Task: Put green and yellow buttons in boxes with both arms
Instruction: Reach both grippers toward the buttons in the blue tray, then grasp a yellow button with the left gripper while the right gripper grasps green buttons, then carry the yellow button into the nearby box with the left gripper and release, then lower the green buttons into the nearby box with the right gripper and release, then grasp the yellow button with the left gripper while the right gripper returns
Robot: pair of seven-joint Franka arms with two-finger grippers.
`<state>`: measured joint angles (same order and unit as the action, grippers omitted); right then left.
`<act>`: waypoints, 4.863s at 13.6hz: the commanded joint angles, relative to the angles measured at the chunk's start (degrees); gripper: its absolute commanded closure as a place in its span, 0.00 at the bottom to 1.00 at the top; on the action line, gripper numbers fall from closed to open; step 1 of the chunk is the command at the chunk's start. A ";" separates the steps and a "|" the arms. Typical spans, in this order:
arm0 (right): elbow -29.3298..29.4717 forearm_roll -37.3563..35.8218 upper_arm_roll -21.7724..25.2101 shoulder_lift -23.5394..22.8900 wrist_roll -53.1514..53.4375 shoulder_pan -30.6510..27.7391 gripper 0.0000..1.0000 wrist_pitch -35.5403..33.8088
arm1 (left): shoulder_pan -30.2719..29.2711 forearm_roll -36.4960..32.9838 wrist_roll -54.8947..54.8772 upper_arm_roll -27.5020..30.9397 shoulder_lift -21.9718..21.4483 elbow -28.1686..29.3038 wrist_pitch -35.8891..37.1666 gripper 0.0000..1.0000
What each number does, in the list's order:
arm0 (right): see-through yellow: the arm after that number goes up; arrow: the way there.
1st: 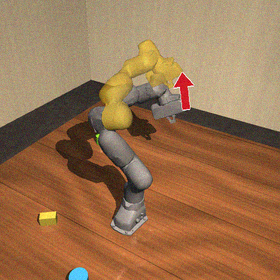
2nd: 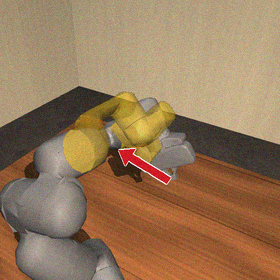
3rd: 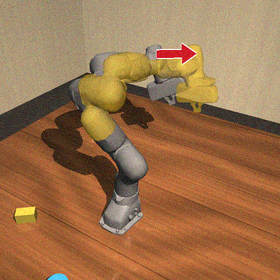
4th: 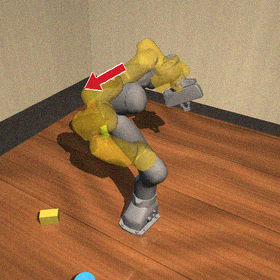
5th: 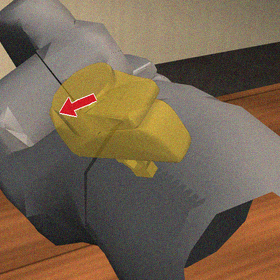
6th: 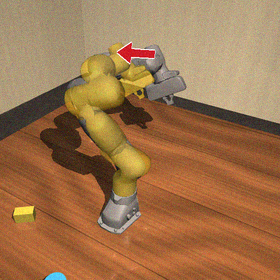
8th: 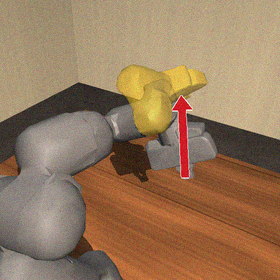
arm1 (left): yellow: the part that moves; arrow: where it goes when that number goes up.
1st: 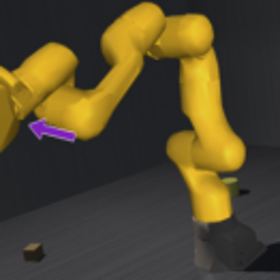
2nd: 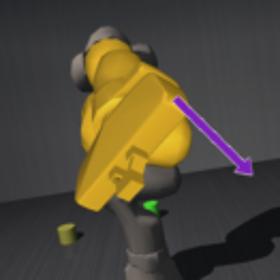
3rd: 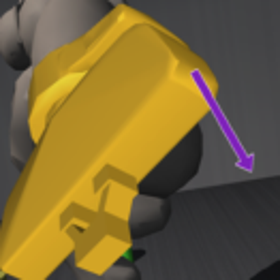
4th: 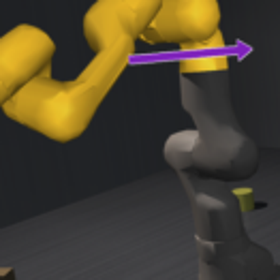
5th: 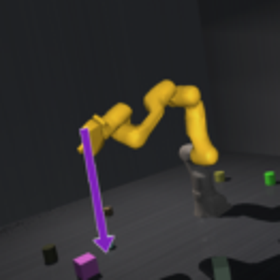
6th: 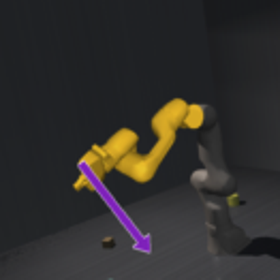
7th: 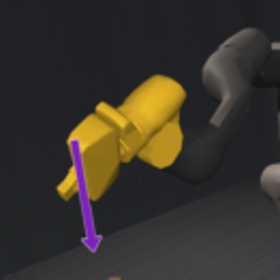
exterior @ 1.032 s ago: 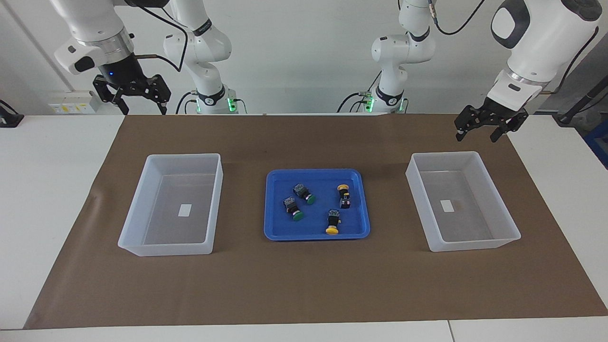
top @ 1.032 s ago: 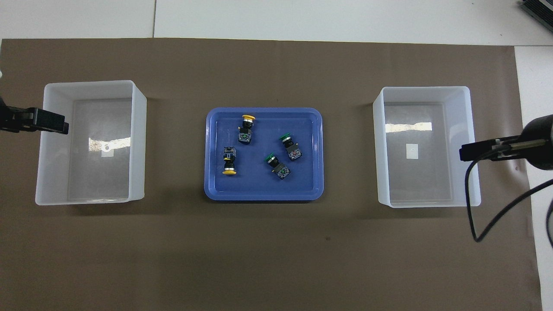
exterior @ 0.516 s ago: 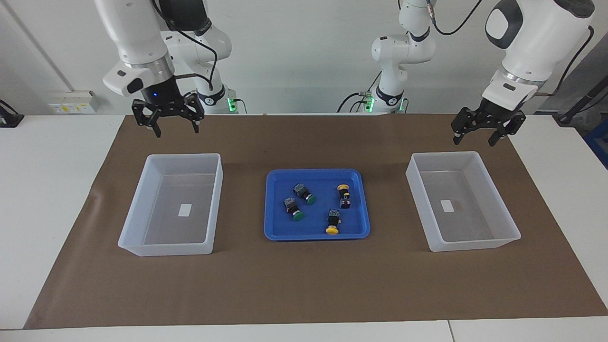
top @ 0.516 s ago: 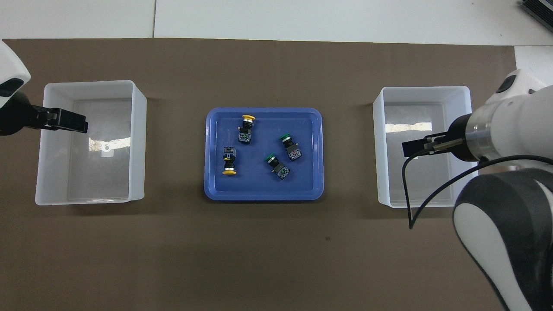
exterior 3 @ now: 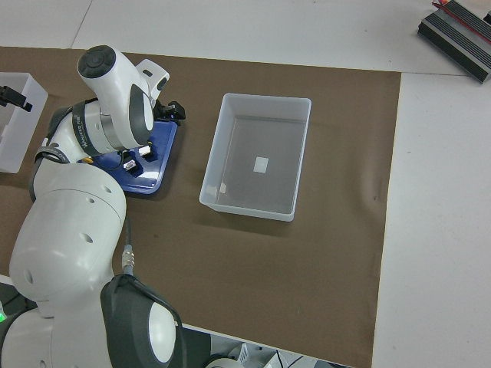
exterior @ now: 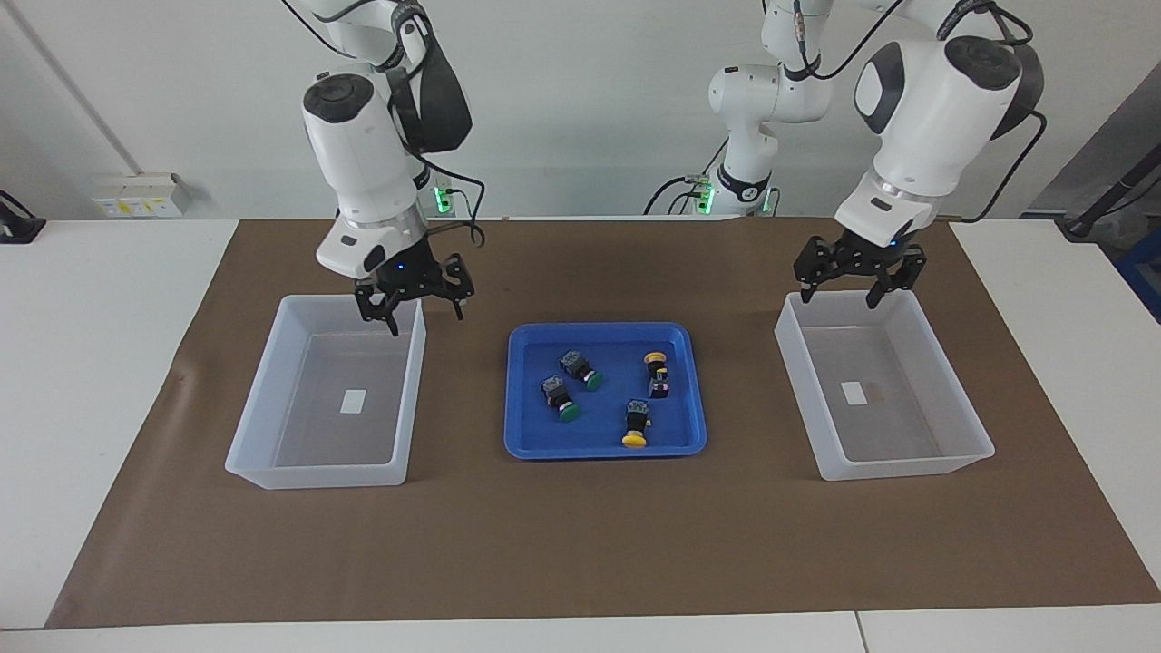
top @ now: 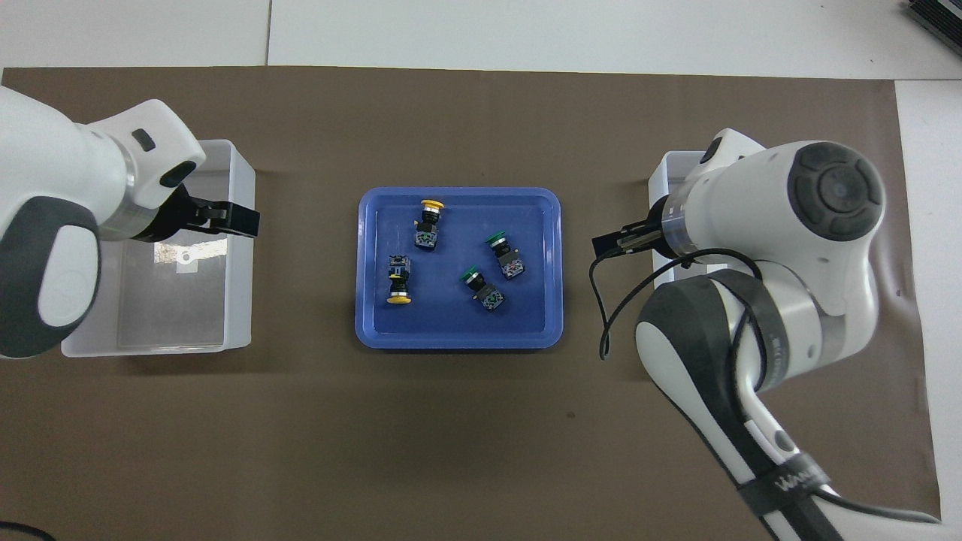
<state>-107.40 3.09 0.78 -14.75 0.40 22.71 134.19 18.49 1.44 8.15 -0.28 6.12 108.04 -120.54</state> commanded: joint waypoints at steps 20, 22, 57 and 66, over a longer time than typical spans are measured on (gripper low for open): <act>-2.37 1.39 -1.13 -9.60 -0.22 6.38 0.00 12.50 | 9.65 -0.21 9.60 1.60 3.47 11.58 -20.62 1.00; -2.38 1.39 -1.13 -9.60 -0.31 6.38 0.15 12.58 | 5.52 -0.30 9.51 1.69 -0.56 10.70 -17.64 1.00; -13.01 0.43 -0.43 1.30 -27.21 -24.38 0.00 6.26 | -0.77 -0.65 -8.82 1.25 7.75 -2.13 -16.04 0.00; -4.57 1.48 -5.69 9.03 -18.90 -23.41 0.00 -9.20 | 11.65 -2.23 6.96 1.16 17.60 -3.89 -22.19 0.00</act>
<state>-112.10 3.86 -2.26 -7.21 -23.07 -0.33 126.86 29.17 0.73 12.67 -0.06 22.61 105.17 -142.19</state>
